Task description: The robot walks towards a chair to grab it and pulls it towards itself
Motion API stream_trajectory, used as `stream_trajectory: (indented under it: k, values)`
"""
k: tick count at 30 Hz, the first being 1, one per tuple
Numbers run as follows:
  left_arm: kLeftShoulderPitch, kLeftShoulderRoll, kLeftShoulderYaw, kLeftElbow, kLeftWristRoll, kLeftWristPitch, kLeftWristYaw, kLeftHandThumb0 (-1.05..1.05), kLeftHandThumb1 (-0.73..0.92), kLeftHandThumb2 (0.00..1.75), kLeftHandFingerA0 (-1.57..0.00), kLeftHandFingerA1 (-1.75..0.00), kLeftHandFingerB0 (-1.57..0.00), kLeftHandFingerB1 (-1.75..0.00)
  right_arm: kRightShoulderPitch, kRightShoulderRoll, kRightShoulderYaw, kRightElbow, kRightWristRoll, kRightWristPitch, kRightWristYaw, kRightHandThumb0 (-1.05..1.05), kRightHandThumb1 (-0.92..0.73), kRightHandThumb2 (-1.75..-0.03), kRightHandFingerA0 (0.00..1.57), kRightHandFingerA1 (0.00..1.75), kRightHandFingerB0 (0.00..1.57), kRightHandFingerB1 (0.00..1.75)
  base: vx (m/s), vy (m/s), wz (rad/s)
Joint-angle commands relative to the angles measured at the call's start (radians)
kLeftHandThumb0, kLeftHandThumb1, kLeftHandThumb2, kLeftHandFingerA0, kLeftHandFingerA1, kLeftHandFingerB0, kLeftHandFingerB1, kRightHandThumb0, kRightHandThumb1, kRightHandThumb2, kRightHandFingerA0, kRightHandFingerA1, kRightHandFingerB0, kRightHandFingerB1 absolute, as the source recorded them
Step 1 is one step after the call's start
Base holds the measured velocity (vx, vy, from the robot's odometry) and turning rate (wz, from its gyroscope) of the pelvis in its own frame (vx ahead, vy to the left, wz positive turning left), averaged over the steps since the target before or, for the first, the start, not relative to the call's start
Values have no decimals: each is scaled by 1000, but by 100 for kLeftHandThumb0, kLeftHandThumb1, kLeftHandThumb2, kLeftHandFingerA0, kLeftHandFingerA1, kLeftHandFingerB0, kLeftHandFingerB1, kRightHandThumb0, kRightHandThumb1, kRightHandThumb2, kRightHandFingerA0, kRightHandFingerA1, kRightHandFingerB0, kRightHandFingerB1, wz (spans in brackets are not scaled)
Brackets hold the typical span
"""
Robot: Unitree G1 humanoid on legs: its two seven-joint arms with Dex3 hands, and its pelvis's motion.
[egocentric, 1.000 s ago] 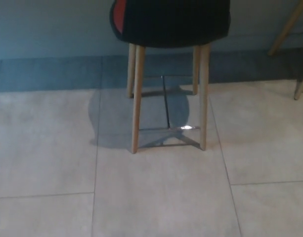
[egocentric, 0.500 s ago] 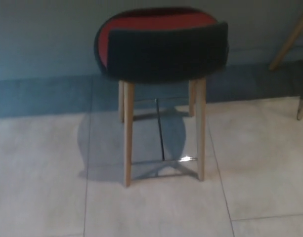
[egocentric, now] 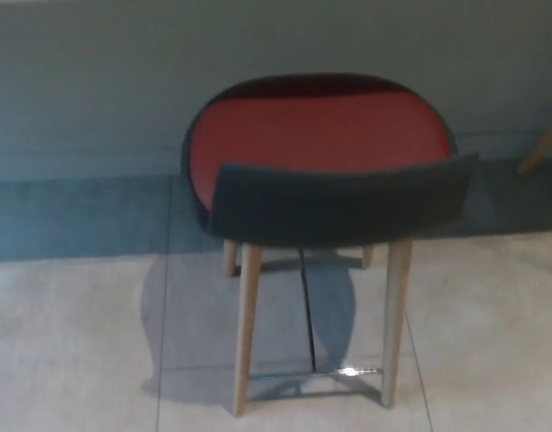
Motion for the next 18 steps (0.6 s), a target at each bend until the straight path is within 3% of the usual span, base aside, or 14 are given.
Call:
stream_trajectory:
  k: [1, 9, 18]
  values:
    - [-2, 3, -2, 1, 3, -27, 2, -63, 34, 81, -10, -77, 0, -54, 3, -24, -3, 2, -4, -5, -13, -93, -65, -93, 0, 0, 0, 3, 425, -177, 8]
    - [9, 2, -29, -2, 20, -31, 6, -67, 37, 82, -12, -80, 0, -56, 7, -24, -5, 5, 2, 0, -10, -91, -64, -92, 0, 0, 0, 6, 272, -62, -8]
    - [9, 1, -23, -1, 7, -36, 6, -66, 37, 81, -12, -80, 0, -58, 18, -21, -3, 4, 4, -14, -8, -92, -64, -93, 0, 0, 0, 5, 178, 199, -3]
